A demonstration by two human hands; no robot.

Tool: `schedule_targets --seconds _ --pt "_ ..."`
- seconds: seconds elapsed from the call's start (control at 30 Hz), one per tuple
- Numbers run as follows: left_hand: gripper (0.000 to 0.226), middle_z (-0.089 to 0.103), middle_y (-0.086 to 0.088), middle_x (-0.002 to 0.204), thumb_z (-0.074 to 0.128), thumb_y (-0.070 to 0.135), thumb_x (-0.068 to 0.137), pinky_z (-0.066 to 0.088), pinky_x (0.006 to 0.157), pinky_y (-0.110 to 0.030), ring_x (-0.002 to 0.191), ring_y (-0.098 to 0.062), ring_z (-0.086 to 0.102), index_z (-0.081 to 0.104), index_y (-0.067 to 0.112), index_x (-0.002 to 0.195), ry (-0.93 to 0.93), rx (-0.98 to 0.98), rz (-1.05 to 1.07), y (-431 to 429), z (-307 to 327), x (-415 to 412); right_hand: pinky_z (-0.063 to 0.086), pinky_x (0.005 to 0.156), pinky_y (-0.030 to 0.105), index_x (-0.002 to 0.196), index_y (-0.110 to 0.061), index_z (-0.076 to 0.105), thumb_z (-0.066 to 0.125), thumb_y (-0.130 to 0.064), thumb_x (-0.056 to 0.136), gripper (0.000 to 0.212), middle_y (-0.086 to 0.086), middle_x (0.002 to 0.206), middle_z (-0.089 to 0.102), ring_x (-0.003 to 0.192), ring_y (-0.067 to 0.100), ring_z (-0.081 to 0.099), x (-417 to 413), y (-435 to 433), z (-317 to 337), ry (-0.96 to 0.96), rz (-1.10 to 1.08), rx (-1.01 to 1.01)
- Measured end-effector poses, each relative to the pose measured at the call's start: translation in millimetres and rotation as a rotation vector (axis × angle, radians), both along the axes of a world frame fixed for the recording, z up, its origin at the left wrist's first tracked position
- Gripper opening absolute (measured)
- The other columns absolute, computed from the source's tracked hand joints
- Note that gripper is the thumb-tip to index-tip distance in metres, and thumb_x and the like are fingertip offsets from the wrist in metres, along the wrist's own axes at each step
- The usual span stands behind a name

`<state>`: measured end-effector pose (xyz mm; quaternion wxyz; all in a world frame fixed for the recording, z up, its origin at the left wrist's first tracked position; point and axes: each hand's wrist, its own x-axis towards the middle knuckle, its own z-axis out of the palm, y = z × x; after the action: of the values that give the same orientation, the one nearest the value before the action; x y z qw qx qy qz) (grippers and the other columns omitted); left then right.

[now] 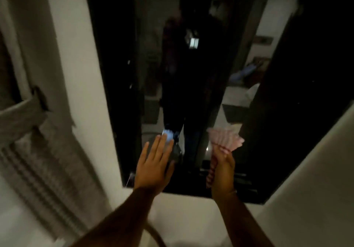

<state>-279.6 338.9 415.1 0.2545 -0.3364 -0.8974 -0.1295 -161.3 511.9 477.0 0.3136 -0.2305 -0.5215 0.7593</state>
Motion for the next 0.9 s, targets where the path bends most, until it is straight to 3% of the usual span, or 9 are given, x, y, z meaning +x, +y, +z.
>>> schedule_targets --seconds 0.07,0.1,0.23,0.3,0.37,0.47,0.67,0.77,0.9 --pt "0.075 0.014 -0.008 0.187 0.044 0.049 0.112 0.0 0.14 -0.048 0.173 -0.026 0.016 0.022 0.022 0.178 0.122 0.034 -0.053 43.4 56.7 -7.6 0.053 0.06 0.026 0.089 -0.019 0.065 0.069 -0.048 0.095 0.031 -0.001 0.066 0.064 0.055 0.014 0.063 -3.4 36.3 60.2 0.112 -0.129 0.052" --pt "0.075 0.012 -0.007 0.188 0.042 0.049 0.113 0.003 0.14 -0.049 0.173 -0.025 0.013 0.018 0.023 0.179 0.178 0.064 -0.073 66.7 85.8 -11.9 0.053 0.063 0.028 0.091 -0.02 0.066 0.068 -0.046 0.098 0.027 0.0 0.072 0.065 0.062 0.017 0.064 -4.8 50.6 91.2 0.181 -0.183 0.105" --pt "0.077 0.0 -0.006 0.189 0.034 0.051 0.114 0.004 0.141 -0.049 0.174 -0.023 0.0 0.008 0.022 0.18 0.295 0.156 -0.16 148.4 192.4 -26.0 0.054 0.118 0.04 0.141 -0.026 0.069 0.055 -0.031 0.112 0.032 -0.005 0.139 0.075 0.133 0.017 0.069 -17.9 113.7 202.6 0.493 -0.44 0.342" --pt "0.078 -0.008 -0.006 0.188 0.027 0.054 0.114 -0.001 0.141 -0.047 0.174 -0.023 -0.007 0.002 0.02 0.18 0.331 0.169 -0.163 183.4 238.8 -36.3 0.046 0.125 0.055 0.14 -0.035 0.07 0.06 -0.044 0.105 0.038 -0.003 0.143 0.072 0.139 0.022 0.066 -27.5 150.4 254.6 0.563 -0.527 0.431" --pt "0.079 -0.013 -0.007 0.187 0.023 0.056 0.114 -0.001 0.141 -0.047 0.174 -0.023 -0.009 0.002 0.017 0.179 0.397 0.173 -0.15 210.4 269.9 -52.3 0.046 0.126 0.052 0.141 -0.032 0.07 0.061 -0.049 0.101 0.045 -0.004 0.144 0.072 0.14 0.02 0.065 -31.1 177.9 310.4 0.609 -0.605 0.503" --pt "0.084 -0.014 -0.008 0.187 0.036 0.055 0.112 -0.003 0.14 -0.045 0.174 -0.025 -0.009 0.005 0.015 0.179 0.44 0.204 -0.123 240.7 299.1 -77.1 0.046 0.121 0.034 0.139 -0.032 0.066 0.053 -0.052 0.1 0.046 -0.01 0.136 0.072 0.135 0.015 0.064 -34.0 203.6 392.0 0.558 -0.76 0.743" --pt "0.082 -0.006 -0.014 0.188 0.039 0.055 0.111 0.0 0.139 -0.048 0.174 -0.032 -0.004 0.013 0.019 0.179 0.501 0.338 -0.105 267.0 283.8 -84.9 0.04 0.127 0.042 0.154 -0.007 0.058 0.044 -0.054 0.105 0.069 0.017 0.157 0.06 0.148 0.034 0.055 -82.7 253.6 450.6 0.183 -0.946 1.356" --pt "0.082 -0.001 -0.015 0.188 0.042 0.054 0.11 -0.004 0.14 -0.045 0.174 -0.032 -0.002 0.014 0.02 0.179 0.515 0.4 -0.105 275.1 284.0 -86.6 0.014 0.139 0.044 0.173 -0.008 0.021 0.046 -0.054 0.11 0.082 0.015 0.18 0.024 0.168 0.034 0.021 -113.1 276.9 442.9 0.004 -0.875 1.647" --pt "0.083 0.006 -0.016 0.187 0.043 0.056 0.108 0.002 0.139 -0.046 0.174 -0.032 0.004 0.02 0.02 0.178 0.576 0.432 -0.139 276.6 281.3 -93.5 -0.009 0.139 0.037 0.175 -0.012 0.009 0.037 -0.059 0.111 0.084 0.013 0.183 0.011 0.171 0.035 0.008 -134.0 273.3 397.9 -0.018 -0.898 1.871"
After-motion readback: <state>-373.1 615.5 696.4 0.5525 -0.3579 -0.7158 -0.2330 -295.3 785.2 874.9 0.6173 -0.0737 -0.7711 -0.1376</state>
